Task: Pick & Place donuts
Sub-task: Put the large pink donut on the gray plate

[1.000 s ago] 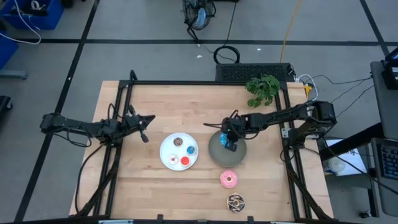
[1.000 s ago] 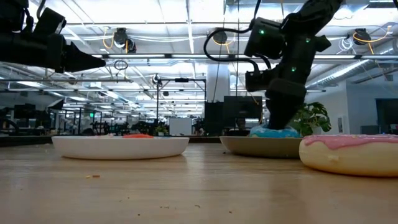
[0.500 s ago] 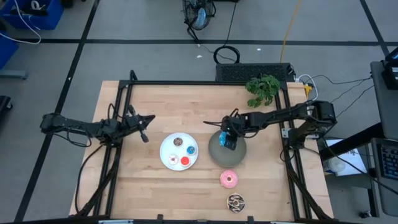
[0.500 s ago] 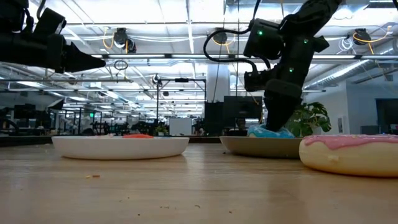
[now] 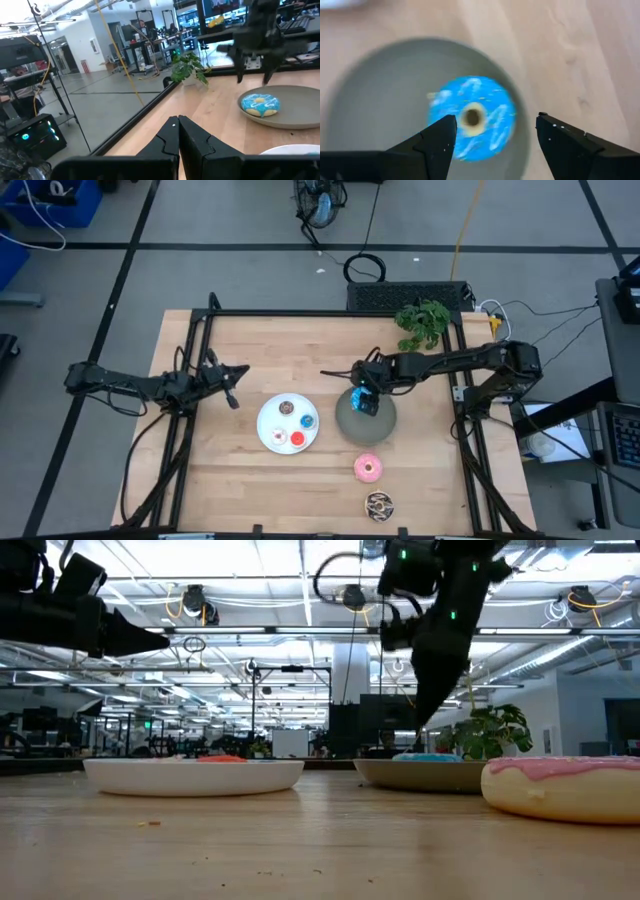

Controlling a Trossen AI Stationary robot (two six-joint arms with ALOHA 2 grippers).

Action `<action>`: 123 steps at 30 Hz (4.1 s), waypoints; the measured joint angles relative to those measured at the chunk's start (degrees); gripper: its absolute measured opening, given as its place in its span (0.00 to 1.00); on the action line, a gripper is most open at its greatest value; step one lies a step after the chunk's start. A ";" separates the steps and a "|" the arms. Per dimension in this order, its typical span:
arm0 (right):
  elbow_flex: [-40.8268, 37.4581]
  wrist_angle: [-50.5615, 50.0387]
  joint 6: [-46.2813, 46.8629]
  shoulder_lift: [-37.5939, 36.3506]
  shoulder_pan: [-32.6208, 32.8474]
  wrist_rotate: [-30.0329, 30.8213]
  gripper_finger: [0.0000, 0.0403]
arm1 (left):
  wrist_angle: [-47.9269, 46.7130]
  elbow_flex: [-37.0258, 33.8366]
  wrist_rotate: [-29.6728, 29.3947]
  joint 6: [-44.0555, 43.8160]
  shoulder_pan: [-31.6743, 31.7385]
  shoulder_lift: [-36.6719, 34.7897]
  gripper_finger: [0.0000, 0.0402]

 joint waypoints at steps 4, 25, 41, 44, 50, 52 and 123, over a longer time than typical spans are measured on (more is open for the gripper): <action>4.55 -2.43 1.30 -0.67 4.83 -2.71 0.63 | -1.05 0.01 0.01 -0.01 0.00 0.00 0.02; 19.66 -14.33 26.72 13.88 40.97 -0.23 0.61 | -0.47 0.02 -0.06 -3.15 -0.02 0.01 0.02; 19.62 -9.48 23.81 22.95 45.52 -1.38 0.61 | -1.39 0.02 -0.10 -3.17 -0.02 0.01 0.02; 19.62 -10.36 24.67 22.13 45.67 -0.95 0.61 | -1.39 0.02 -0.12 -3.21 -0.02 0.01 0.02; 19.57 -10.84 23.78 19.60 45.44 2.21 0.61 | -1.37 0.00 -0.12 -3.32 -0.02 -0.01 0.02; 19.57 -10.86 22.84 18.80 45.10 4.73 0.60 | -1.39 0.00 -0.14 -3.32 -0.02 0.01 0.02; -3.38 -7.76 8.37 6.27 17.63 -4.38 0.05 | -2.66 0.00 -0.12 -3.69 0.00 -0.01 0.02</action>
